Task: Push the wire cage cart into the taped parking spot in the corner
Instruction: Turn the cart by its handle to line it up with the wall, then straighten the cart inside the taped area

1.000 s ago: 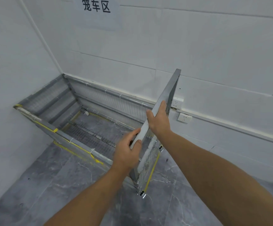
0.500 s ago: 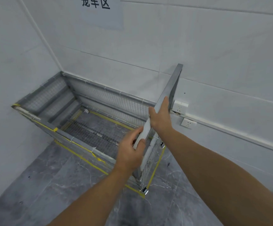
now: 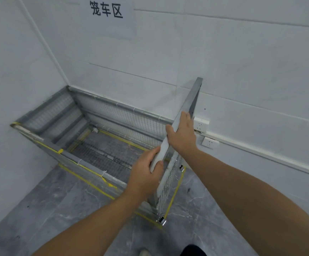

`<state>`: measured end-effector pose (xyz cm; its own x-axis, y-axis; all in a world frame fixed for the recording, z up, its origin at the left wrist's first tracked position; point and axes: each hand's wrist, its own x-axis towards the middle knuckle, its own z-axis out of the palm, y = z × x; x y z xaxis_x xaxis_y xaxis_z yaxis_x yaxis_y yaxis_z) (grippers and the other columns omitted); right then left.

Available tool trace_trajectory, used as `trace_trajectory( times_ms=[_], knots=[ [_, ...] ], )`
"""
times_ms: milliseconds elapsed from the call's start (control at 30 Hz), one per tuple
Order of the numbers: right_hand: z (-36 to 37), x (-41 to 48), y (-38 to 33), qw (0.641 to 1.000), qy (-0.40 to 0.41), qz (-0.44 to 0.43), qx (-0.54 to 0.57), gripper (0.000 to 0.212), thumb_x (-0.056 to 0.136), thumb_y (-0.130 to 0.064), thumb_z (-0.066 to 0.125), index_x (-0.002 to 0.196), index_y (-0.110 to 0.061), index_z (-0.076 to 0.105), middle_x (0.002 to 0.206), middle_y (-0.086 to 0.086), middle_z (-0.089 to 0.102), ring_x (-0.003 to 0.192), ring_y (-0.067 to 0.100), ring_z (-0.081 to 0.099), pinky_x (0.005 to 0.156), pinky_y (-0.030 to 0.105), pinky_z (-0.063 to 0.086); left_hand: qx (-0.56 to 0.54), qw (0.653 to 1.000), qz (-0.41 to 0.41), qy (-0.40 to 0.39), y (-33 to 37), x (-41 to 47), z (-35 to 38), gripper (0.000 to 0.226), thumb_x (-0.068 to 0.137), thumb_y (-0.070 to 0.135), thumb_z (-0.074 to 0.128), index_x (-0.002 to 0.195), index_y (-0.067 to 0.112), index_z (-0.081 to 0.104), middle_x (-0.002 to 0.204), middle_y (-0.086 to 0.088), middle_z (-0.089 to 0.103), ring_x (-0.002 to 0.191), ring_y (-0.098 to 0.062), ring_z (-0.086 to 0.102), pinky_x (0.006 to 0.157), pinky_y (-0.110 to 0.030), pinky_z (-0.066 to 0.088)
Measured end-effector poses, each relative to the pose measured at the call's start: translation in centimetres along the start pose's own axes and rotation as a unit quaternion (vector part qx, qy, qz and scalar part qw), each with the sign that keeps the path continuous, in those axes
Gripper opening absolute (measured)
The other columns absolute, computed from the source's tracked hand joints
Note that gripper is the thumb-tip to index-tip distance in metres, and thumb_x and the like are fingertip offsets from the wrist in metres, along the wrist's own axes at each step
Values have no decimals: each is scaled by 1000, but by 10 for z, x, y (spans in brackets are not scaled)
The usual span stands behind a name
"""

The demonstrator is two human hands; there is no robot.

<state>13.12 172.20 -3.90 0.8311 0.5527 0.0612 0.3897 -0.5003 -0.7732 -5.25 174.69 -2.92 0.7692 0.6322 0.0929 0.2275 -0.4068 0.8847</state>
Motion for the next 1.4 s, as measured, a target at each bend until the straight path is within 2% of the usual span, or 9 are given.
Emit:
trace_trajectory(
  times_ms=[100, 333, 400, 567, 700, 867, 1033, 1200, 1400],
  knots=[
    [-6, 8, 3, 994, -16, -83, -64, 72, 94, -51, 39, 156, -23, 17, 166, 13, 8, 153, 29, 1, 120, 54, 16, 62, 998, 6, 10, 3, 0, -1, 46, 92, 29, 53, 137, 22, 52, 123, 7, 60, 109, -7, 56, 92, -35, 49],
    [-28, 49, 35, 933, -104, -309, -149, 64, 93, -56, 30, 123, -11, 64, 142, 12, 52, 146, 35, 26, 116, 58, 21, 290, 956, -34, 7, 16, 13, 4, 54, 86, 46, 49, 138, 33, 43, 125, 6, 61, 105, -18, 60, 87, -40, 50],
    [-37, 64, 47, 904, -130, -376, -158, 58, 96, -55, 33, 121, -14, 65, 136, 9, 56, 143, 35, 32, 114, 61, 24, 337, 938, -86, 11, 25, 18, 13, 54, 86, 47, 48, 138, 36, 39, 126, 4, 61, 105, -23, 61, 86, -42, 50],
    [-63, 93, 55, 831, -222, -465, -210, 58, 99, -60, 31, 143, -25, 46, 149, 2, 43, 148, 27, 20, 120, 48, 4, 387, 908, -161, 30, 47, 26, 32, 49, 92, 41, 52, 138, 31, 39, 126, 0, 61, 105, -27, 61, 84, -44, 51],
    [-67, 109, 57, 792, -249, -504, -239, 58, 99, -58, 36, 148, -28, 37, 151, 1, 40, 149, 28, 19, 120, 49, 5, 395, 894, -210, 30, 55, 31, 41, 48, 92, 42, 53, 136, 28, 40, 123, -2, 60, 103, -28, 60, 84, -44, 51],
    [-61, 122, 58, 781, -231, -534, -226, 58, 93, -59, 32, 137, -25, 51, 138, 2, 54, 140, 32, 38, 115, 54, 24, 399, 889, -225, 25, 56, 43, 47, 34, 93, 44, 49, 123, 26, 45, 110, -1, 60, 90, -26, 59, 76, -44, 52],
    [-57, 139, 56, 754, -236, -571, -222, 41, 91, -54, 58, 119, -24, 56, 120, -1, 57, 122, 27, 49, 111, 46, 25, 408, 876, -253, 39, 59, 62, 60, 33, 94, 39, 49, 123, 25, 45, 108, -2, 62, 88, -27, 60, 73, -43, 53],
    [-58, 172, 49, 720, -288, -568, -277, 58, 88, -72, 44, 122, -25, 53, 118, -4, 55, 119, 21, 47, 114, 42, 18, 439, 852, -275, 77, 58, 79, 73, 27, 90, 45, 50, 108, 25, 46, 103, 1, 60, 85, -27, 60, 72, -43, 52],
    [-57, 228, 61, 709, -197, -633, -240, 68, 77, -87, 30, 88, -23, 52, 84, -4, 56, 82, 23, 55, 80, 42, 41, 492, 802, -308, 139, 53, 80, 83, 25, 88, 46, 54, 96, 26, 41, 93, 3, 56, 81, -24, 60, 64, -38, 50]
  ],
)
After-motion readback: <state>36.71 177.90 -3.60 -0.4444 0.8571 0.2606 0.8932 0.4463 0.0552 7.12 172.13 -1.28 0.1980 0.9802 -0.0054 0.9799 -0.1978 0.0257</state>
